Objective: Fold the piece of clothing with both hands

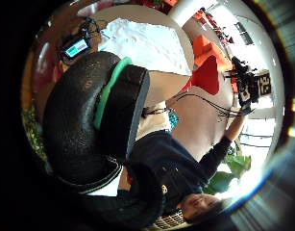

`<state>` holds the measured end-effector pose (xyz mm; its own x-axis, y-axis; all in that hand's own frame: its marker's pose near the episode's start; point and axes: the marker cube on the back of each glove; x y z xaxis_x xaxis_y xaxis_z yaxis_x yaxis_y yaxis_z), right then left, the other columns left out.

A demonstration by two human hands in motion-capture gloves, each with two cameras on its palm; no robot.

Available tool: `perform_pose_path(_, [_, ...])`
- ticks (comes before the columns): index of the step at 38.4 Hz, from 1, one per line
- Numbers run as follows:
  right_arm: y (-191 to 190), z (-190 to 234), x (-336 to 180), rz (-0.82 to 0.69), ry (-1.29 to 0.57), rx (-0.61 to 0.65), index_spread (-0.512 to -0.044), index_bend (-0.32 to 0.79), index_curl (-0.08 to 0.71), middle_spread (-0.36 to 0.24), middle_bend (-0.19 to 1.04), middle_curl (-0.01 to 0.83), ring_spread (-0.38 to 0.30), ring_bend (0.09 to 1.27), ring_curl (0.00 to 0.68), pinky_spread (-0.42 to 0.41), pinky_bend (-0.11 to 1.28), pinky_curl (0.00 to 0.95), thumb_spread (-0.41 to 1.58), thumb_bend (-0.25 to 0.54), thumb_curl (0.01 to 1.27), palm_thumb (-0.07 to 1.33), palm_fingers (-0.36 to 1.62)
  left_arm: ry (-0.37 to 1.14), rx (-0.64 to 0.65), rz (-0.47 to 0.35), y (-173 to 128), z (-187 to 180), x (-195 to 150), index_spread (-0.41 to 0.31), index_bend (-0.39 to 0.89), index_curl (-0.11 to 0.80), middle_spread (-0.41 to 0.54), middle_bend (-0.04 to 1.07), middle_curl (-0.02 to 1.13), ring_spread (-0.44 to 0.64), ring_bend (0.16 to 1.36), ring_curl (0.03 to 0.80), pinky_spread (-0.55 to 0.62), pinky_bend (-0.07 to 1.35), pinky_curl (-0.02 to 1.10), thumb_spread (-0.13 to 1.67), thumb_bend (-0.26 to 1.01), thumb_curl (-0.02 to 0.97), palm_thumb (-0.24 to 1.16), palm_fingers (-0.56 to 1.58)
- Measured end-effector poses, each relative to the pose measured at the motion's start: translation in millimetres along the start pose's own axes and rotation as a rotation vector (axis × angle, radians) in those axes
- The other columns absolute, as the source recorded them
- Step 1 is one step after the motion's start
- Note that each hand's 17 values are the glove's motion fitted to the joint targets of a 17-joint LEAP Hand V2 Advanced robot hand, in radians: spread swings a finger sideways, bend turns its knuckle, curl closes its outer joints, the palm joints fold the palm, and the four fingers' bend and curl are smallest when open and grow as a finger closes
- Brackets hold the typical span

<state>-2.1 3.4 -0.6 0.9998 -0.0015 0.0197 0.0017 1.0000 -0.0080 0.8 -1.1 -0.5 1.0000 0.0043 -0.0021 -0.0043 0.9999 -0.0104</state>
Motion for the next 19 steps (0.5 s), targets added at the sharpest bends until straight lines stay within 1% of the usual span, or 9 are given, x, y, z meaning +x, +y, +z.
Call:
perform_pose_path(2, [1,1,0,0.006,-0.008,-0.004,-0.216,0.23,0.105,-0.036,0.20,0.078,0.008,0.27,0.079,0.090,0.35,0.113,0.61,0.170,0.04,0.25,0.39,-0.001,-0.011,-0.006,-3,2,-1,-0.056,0.18,0.077,0.080,0.16,0.06,0.19,0.44,0.102,0.18,0.28,0.08,0.59,0.07,0.024,0.11,0.27])
perform_pose_path(4, [3,3,1,0.012,-0.012,-0.010,-0.248,0.22,0.136,-0.035,0.21,0.101,0.010,0.27,0.103,0.105,0.35,0.141,0.74,0.179,0.05,0.26,0.38,0.002,-0.024,-0.012,-6,5,-3,-0.064,0.18,0.100,0.093,0.16,0.08,0.22,0.46,0.127,0.21,0.29,0.11,0.72,0.07,0.035,0.11,0.25])
perform_pose_path(7, [2,6,1,0.006,-0.015,-0.018,-0.278,0.21,0.170,-0.039,0.20,0.130,0.012,0.27,0.126,0.120,0.35,0.168,0.91,0.183,0.07,0.27,0.38,0.022,-0.041,-0.016,-7,9,-7,-0.073,0.18,0.131,0.107,0.16,0.10,0.26,0.48,0.151,0.24,0.29,0.14,0.86,0.06,0.051,0.11,0.23])
perform_pose_path(13, [-6,13,3,-0.006,-0.004,-0.036,-0.312,0.18,0.211,-0.043,0.19,0.177,0.014,0.27,0.156,0.138,0.34,0.203,1.12,0.178,0.10,0.27,0.38,0.044,-0.043,-0.022,-4,11,-13,-0.083,0.18,0.180,0.123,0.17,0.14,0.31,0.51,0.176,0.28,0.30,0.17,1.05,0.05,0.084,0.12,0.21])
perform_pose_path(19, [-9,11,-5,-0.026,-0.002,-0.060,-0.327,0.15,0.232,-0.045,0.19,0.210,0.010,0.29,0.184,0.137,0.36,0.235,1.23,0.167,0.12,0.28,0.39,0.056,-0.037,-0.013,-2,19,-17,-0.088,0.17,0.216,0.130,0.17,0.16,0.33,0.53,0.193,0.29,0.30,0.20,1.16,0.04,0.113,0.12,0.20])
